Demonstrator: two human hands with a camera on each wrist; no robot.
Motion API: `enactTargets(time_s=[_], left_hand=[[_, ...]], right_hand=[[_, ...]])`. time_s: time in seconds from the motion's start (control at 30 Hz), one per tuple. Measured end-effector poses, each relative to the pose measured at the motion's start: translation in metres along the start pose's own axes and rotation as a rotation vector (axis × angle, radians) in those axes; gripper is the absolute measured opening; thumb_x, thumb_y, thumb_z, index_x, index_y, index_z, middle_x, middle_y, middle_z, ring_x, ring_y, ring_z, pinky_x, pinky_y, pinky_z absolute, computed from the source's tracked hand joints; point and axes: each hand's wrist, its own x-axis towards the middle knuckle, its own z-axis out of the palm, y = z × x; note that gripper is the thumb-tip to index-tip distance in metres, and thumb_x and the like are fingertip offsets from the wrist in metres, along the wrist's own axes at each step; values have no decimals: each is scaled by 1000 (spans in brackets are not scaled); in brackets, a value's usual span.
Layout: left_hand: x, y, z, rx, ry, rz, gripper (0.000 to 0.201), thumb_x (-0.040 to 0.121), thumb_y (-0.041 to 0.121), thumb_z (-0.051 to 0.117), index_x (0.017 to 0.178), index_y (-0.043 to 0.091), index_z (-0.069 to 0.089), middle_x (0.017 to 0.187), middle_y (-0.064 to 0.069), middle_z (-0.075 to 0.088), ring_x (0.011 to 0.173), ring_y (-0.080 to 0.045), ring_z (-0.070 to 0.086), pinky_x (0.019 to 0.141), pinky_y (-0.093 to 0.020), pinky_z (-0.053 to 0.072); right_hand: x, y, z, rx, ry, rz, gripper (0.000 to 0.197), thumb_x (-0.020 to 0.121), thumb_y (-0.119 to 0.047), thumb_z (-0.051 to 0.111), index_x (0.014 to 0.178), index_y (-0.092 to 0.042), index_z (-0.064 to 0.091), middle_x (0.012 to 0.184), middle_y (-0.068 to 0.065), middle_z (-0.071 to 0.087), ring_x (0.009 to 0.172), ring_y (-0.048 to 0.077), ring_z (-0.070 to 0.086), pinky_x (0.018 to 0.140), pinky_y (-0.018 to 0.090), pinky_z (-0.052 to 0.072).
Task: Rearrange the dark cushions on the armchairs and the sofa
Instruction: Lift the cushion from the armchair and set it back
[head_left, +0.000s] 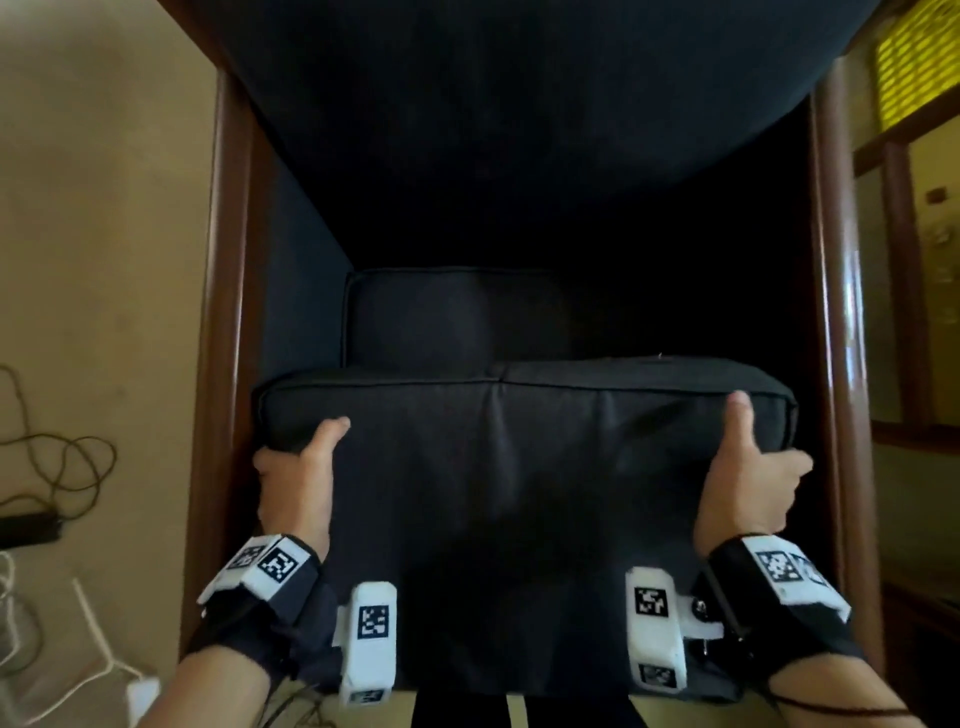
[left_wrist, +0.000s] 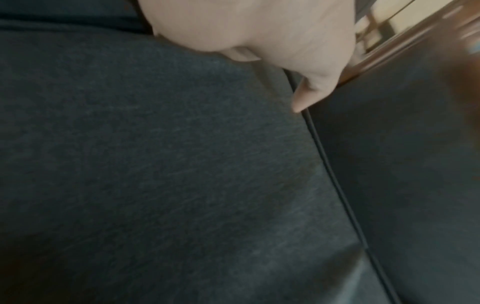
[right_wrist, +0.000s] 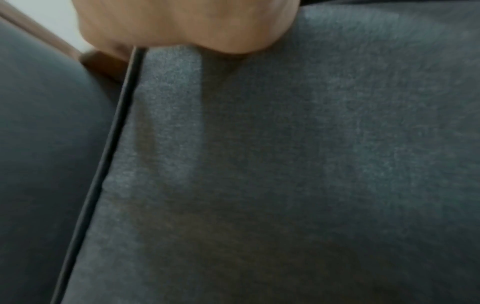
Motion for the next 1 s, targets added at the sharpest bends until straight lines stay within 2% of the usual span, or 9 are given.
enactTargets(time_s=[0.13, 0.3, 0.43, 0.5, 0.57, 0.67, 0.73, 0.8, 1.0], left_hand=[[-39, 24, -36, -260, -51, 247, 106, 58, 67, 66, 144, 10, 40, 139, -5, 54, 127, -26, 50, 111, -40, 35], [-62, 55, -87, -461, -178, 296, 104, 59, 86, 64, 135, 16, 57, 133, -6, 63, 123, -25, 60, 106, -45, 45], [-79, 62, -118, -481, -192, 323, 67, 68, 77, 65, 111, 27, 69, 112, 10, 73, 101, -5, 68, 84, -22, 52], [-81, 59, -123, -330, -145, 361, 75, 58, 85, 64, 108, 30, 68, 112, 9, 70, 103, -11, 66, 87, -27, 49], [-83, 54, -127, -172, -101, 421, 68, 75, 76, 60, 118, 25, 64, 112, 5, 64, 102, -16, 59, 87, -29, 42], [-85, 50, -130, -125, -78, 445, 55, 90, 59, 57, 125, 17, 61, 113, 1, 61, 101, -17, 55, 85, -27, 38], [-94, 49, -132, -98, -86, 445, 51, 92, 56, 57, 125, 18, 60, 111, 1, 61, 99, -17, 55, 83, -27, 38], [-96, 44, -132, -124, -93, 408, 51, 91, 56, 58, 124, 18, 60, 111, 0, 63, 99, -20, 58, 83, -30, 41], [-96, 16, -139, -222, -112, 336, 49, 88, 56, 62, 118, 18, 57, 115, -2, 64, 103, -24, 62, 92, -38, 49]], right_hand=[[-20, -21, -52, 310, -16, 13, 85, 87, -68, 50, 142, -5, 34, 136, 12, 49, 126, 30, 49, 100, 37, 40], [-41, -45, -113, 505, -16, 68, 76, 68, -67, 64, 122, -16, 47, 118, 0, 57, 108, 22, 61, 98, 47, 52], [-48, -58, -141, 560, -14, 7, 56, 62, -57, 69, 98, -16, 59, 103, 3, 67, 89, 20, 68, 85, 44, 59], [-54, -64, -144, 526, 18, -86, 37, 75, -45, 68, 91, -16, 53, 98, 2, 62, 76, 12, 61, 72, 25, 57], [-61, -69, -143, 452, 66, -207, 30, 84, -34, 68, 95, -13, 50, 97, 2, 58, 70, 6, 54, 62, 12, 49], [-80, -76, -139, 294, 156, -485, 28, 82, -25, 66, 104, -9, 58, 107, 5, 55, 90, 13, 56, 90, 37, 49], [-94, -74, -130, 79, 214, -828, 35, 76, -25, 64, 107, -8, 64, 117, 12, 57, 112, 28, 54, 93, 44, 41], [-118, -77, -115, -57, 104, -1086, 39, 74, -33, 61, 106, -11, 67, 120, 14, 58, 121, 36, 49, 94, 45, 34], [-216, -77, -61, -448, -551, -1412, 88, 67, -62, 66, 141, -17, 46, 141, 5, 46, 137, 27, 35, 108, 45, 24]])
